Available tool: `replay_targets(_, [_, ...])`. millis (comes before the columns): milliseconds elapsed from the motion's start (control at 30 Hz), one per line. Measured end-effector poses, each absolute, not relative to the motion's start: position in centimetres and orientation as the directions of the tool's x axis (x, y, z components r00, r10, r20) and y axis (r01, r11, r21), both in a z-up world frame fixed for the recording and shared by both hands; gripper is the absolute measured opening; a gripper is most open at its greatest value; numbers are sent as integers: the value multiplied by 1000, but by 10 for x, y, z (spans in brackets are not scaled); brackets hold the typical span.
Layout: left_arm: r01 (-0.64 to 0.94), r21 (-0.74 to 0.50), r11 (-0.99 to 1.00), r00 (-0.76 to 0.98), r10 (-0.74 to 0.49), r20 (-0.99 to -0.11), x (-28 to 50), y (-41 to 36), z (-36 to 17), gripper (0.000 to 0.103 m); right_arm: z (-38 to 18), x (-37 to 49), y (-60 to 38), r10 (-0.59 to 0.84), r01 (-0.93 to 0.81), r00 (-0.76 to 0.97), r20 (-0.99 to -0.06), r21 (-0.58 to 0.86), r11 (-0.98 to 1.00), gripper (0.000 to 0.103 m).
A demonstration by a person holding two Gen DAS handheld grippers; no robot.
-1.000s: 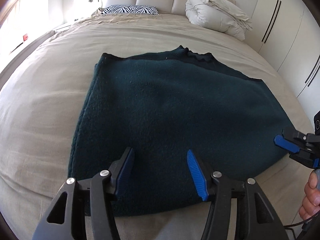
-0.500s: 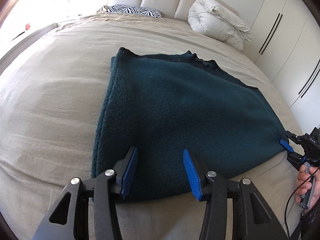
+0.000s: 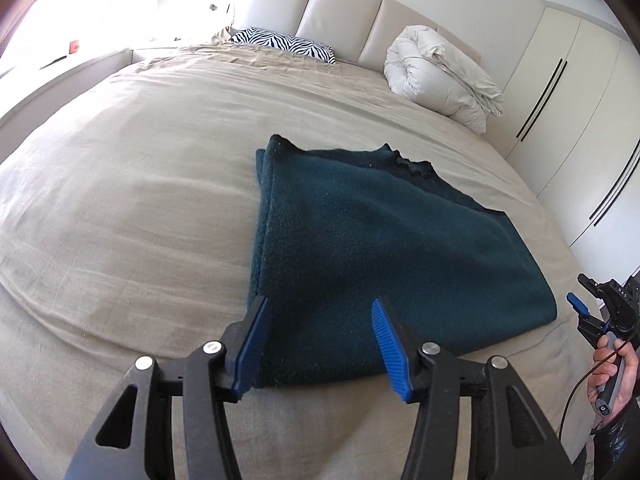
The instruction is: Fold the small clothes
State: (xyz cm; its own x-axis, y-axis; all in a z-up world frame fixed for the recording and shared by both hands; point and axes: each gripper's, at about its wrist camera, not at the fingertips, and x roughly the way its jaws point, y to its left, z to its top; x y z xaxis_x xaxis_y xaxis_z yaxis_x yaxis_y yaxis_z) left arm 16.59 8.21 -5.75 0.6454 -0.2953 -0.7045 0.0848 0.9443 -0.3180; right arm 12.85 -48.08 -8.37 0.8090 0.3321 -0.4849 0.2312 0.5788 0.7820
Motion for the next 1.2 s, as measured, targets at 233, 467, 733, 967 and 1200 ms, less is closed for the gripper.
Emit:
replay_targets(233, [51, -324, 945, 655, -276, -703, 197, 92, -59, 68, -76, 202, -392, 482, 116, 710, -513, 761, 639, 43])
replay_targets(467, [127, -244, 961, 662, -265, -701, 234, 68, -58, 75, -92, 268, -315, 564, 40, 610, -557, 733, 679, 43])
replay_targets(733, [67, -209, 976, 619, -205, -759, 252, 68, -89, 73, -110, 311, -299, 568, 34, 565, -599, 705, 709, 43])
replay_targets(967, [41, -269, 962, 633, -233, -738, 240, 86, -90, 72, -111, 302, -339, 518, 91, 628, -580, 716, 692, 41])
replay_targets(1200, [-41, -387, 921, 626, -278, -729, 237, 110, -85, 73, -106, 279, -351, 531, 80, 639, -556, 735, 673, 43])
